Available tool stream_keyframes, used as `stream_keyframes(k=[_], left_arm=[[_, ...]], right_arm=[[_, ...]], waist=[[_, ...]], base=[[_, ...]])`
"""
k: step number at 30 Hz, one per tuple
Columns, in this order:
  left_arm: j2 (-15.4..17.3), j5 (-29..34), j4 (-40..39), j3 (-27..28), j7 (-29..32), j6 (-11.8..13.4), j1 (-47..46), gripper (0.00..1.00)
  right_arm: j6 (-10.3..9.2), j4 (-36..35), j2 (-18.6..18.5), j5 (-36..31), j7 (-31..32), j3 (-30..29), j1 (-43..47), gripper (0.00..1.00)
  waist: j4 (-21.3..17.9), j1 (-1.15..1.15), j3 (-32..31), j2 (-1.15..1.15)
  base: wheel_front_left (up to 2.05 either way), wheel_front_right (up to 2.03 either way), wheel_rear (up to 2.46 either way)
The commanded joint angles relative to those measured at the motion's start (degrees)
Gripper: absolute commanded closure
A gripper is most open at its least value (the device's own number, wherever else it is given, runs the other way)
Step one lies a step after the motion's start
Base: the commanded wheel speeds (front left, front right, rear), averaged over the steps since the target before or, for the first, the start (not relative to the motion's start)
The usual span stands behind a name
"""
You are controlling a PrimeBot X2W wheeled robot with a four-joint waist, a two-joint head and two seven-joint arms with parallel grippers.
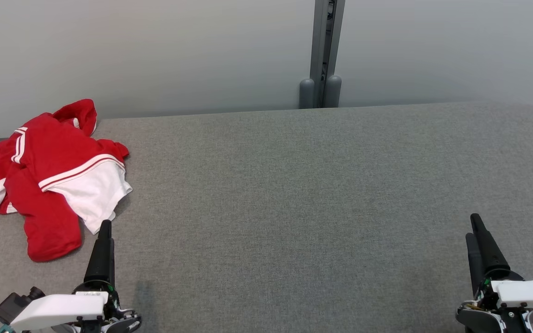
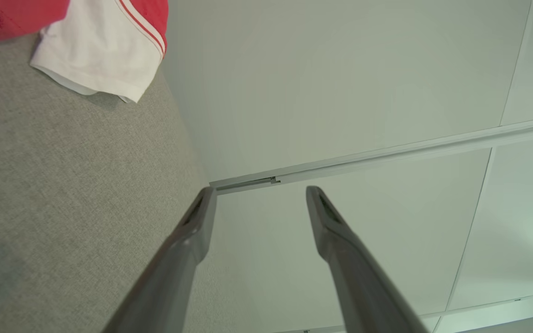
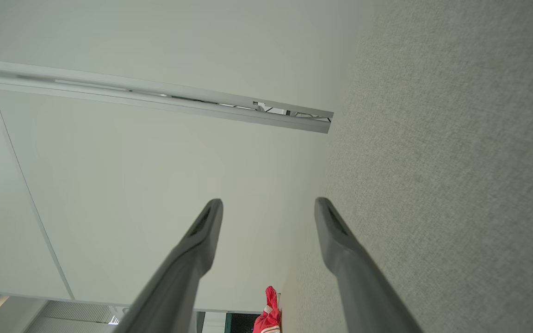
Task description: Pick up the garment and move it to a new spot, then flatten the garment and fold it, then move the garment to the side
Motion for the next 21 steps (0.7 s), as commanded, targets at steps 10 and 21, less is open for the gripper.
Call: stream_keyframes(k=[10,21], left_arm=[[0.7,12.24,-5.35,-1.78,-2.72,2.68,0.41,0.0],[0.78,26.93,-7.21,-4.26,-4.98,5.85,1.24,0.0]], right_arm=[[0.05,-4.8,-0.71,-12.16,-2.83,1.07,0.38,0.0],[0.07,-7.3,-0.83,-25.63,-5.11,2.73,1.21,0.0]], waist=[[-0.01,0.0,-0.04,0.0],[0.1,0.0,-0.16,0.0]], base=[[0.0,0.0,0.0],[0.0,0.0,0.0]])
